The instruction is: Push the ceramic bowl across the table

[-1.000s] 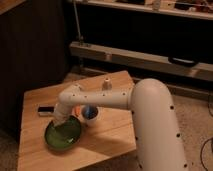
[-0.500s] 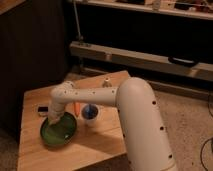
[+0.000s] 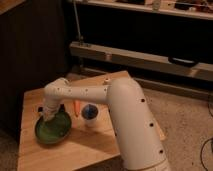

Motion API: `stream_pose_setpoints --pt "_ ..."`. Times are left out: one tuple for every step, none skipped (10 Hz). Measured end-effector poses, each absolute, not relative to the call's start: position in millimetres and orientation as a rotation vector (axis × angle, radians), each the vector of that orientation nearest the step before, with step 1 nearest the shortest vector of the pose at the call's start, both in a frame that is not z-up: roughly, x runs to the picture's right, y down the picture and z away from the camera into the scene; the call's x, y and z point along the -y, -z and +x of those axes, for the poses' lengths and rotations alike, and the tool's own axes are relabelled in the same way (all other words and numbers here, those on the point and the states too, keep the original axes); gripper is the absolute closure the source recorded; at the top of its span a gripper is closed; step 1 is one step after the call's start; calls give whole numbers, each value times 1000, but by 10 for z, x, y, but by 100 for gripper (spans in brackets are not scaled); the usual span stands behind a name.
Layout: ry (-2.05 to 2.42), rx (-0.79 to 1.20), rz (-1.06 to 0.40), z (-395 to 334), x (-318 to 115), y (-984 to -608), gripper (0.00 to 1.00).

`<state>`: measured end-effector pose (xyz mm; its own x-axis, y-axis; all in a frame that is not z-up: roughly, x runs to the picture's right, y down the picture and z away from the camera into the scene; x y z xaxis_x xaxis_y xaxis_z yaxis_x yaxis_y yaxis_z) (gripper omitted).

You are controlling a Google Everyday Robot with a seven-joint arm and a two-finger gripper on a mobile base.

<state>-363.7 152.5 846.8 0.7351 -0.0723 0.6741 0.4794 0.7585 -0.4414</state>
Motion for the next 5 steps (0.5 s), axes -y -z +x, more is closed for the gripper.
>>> stream_pose_setpoints --pt "326 684 -644 -3673 -1487 -8479 100" --pt "320 680 -641 -3696 -1423 -8514 100" --pt "313 667 -637 -3697 -1351 -8576 100" --pt "312 658 -634 -3699 -1325 -8621 100" --pt "303 649 -629 -3687 -1281 -8673 100"
